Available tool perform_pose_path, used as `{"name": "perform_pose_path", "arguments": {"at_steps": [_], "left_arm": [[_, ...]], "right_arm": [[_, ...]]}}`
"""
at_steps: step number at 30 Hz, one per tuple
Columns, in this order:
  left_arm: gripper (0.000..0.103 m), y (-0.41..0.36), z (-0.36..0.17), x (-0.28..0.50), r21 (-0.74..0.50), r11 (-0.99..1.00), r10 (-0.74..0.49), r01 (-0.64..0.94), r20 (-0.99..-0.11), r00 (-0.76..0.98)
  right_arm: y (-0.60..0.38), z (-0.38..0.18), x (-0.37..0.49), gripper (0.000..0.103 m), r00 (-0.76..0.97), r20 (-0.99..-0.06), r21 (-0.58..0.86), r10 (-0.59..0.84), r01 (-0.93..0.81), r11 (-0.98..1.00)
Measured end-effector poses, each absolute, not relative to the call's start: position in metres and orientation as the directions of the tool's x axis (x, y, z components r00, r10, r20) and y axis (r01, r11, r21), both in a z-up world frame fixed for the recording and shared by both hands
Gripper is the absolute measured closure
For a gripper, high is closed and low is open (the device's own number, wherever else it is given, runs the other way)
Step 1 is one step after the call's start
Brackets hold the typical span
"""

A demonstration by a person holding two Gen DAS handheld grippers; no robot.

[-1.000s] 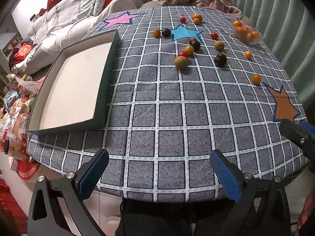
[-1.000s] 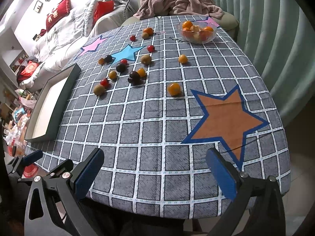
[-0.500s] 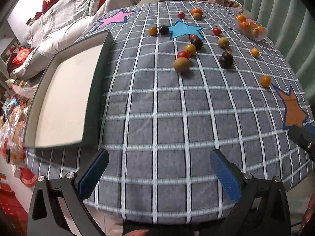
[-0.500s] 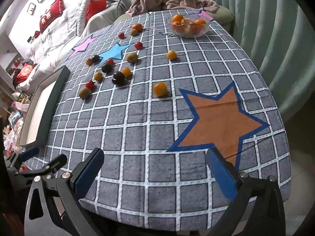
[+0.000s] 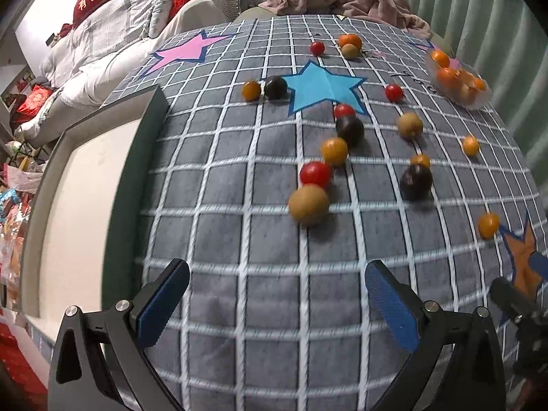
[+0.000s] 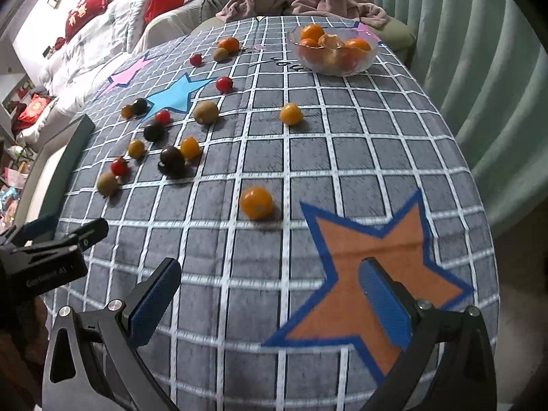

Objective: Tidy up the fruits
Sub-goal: 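Grasp the brown round fruit with the left tool while the right grasps an orange tomato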

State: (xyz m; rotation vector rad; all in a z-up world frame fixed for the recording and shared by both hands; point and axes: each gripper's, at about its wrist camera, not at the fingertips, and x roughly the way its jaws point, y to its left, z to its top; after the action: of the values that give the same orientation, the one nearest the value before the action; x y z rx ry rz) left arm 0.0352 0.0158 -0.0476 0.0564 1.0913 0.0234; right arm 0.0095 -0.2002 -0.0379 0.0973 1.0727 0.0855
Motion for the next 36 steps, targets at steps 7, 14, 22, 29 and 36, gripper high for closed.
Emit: {"name": "perform_pose_path", "arguments": {"at_steps": [7, 14, 22, 29, 36], "left_arm": [[0.000, 0.013, -0.063, 0.057, 0.025, 1.000, 0.027, -0.011, -0.886, 0.464], [0.000, 0.017, -0.065, 0.059, -0.015, 1.000, -0.006, -0.014, -0.875, 0.484], [0.014, 0.017, -0.062, 0.059, -0.017, 1.000, -0.017, 0.004, -0.878, 0.479], [0.076, 0.009, -0.052, 0.052, -0.010, 0.999, -0.032, 0.048, -0.869, 0.494], [0.076, 0.020, -0.034, 0.033, -0.061, 0.995, -0.091, 0.075, -0.854, 0.513]], "right_arm": [[-0.191, -0.053, 0.032, 0.000, 0.481, -0.872, 0.082, 0.094, -0.046, 0.996], [-0.180, -0.056, 0.038, 0.000, 0.499, -0.865, 0.021, 0.058, -0.080, 0.997], [-0.174, -0.049, 0.036, 0.029, 0.532, -0.843, 0.021, 0.080, -0.115, 0.993], [-0.189, -0.043, 0.032, 0.079, 0.523, -0.833, 0.150, 0.181, -0.103, 0.983], [-0.190, -0.029, 0.017, 0.079, 0.536, -0.810, 0.202, 0.237, -0.123, 0.972]]}}
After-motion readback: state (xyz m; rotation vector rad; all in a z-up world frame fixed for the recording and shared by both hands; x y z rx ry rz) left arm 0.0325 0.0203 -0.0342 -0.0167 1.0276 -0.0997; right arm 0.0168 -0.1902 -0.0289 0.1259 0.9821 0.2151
